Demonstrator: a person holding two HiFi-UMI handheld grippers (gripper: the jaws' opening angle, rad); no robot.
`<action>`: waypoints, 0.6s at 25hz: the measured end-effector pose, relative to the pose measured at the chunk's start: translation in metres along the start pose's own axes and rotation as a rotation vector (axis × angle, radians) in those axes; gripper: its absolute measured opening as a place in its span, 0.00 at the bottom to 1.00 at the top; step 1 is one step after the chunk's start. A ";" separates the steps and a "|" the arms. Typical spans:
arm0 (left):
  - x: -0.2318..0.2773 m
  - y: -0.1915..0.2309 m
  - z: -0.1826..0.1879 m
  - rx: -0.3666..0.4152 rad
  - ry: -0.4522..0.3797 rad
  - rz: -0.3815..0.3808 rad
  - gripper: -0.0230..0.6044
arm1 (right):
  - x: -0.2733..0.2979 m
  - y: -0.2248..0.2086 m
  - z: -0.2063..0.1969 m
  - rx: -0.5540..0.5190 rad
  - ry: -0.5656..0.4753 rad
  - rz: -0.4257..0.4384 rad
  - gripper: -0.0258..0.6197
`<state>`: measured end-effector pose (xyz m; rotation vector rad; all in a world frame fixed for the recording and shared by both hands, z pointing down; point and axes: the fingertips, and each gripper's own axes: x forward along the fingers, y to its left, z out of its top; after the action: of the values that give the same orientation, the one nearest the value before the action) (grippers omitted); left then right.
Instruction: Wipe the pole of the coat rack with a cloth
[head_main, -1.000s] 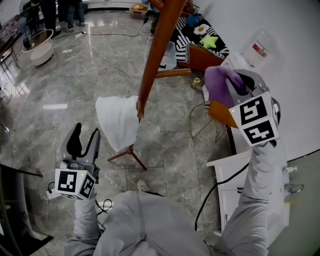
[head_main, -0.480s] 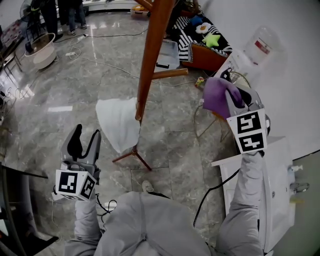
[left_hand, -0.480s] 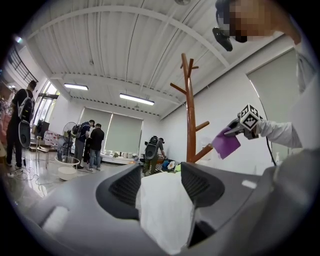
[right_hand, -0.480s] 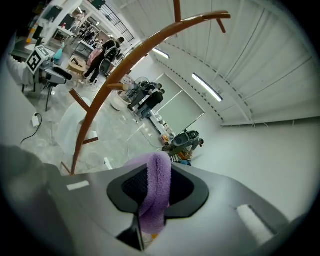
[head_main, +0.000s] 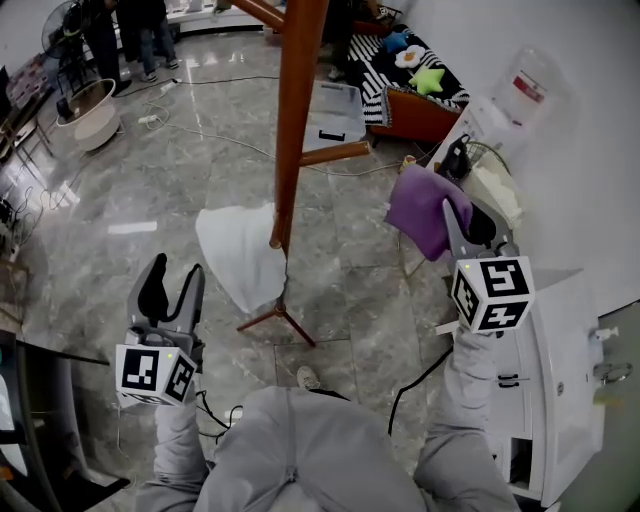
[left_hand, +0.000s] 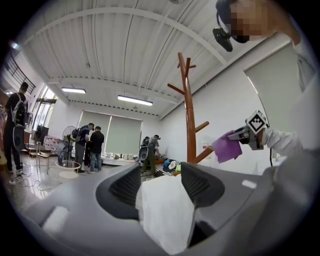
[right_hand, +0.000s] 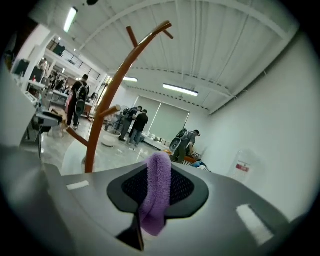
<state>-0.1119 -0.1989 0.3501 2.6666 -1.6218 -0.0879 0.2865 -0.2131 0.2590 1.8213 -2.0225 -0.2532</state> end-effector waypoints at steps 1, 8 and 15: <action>0.000 0.000 0.000 0.003 0.001 -0.001 0.47 | -0.003 0.002 0.000 0.040 -0.029 -0.004 0.14; 0.003 -0.001 0.002 0.017 0.002 -0.003 0.47 | -0.022 0.010 0.004 0.245 -0.242 -0.050 0.14; 0.003 -0.001 0.005 0.025 -0.005 -0.001 0.47 | -0.031 0.021 -0.007 0.425 -0.347 -0.052 0.14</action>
<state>-0.1098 -0.2013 0.3454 2.6874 -1.6342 -0.0748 0.2723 -0.1786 0.2686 2.2129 -2.4122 -0.1716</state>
